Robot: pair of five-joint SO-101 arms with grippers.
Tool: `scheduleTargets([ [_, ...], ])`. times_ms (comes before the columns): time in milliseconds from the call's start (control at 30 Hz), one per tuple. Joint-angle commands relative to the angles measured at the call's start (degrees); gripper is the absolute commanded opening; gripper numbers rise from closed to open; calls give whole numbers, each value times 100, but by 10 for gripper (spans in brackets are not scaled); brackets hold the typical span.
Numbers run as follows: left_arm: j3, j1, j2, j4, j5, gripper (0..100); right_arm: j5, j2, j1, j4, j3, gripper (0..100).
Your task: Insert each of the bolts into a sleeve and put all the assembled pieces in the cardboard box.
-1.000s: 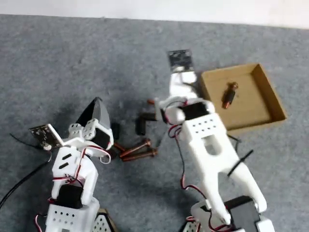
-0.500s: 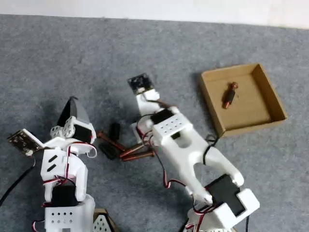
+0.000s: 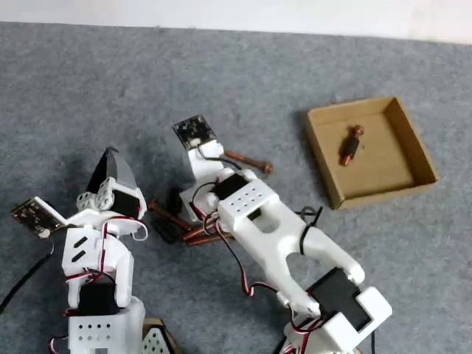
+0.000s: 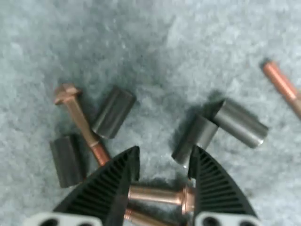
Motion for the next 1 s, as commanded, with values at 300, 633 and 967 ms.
scheduleTargets([
  [300, 66, -31, -48, -141, 44, 7, -44, -22, 426, -171, -251, 159],
  [633, 110, 163, -57, -132, 35, 7, -44, 919, 479, -171, -338, 159],
  [967, 110, 171, -57, -149, 26, 7, -44, 1393, 558, -251, -673, 159],
])
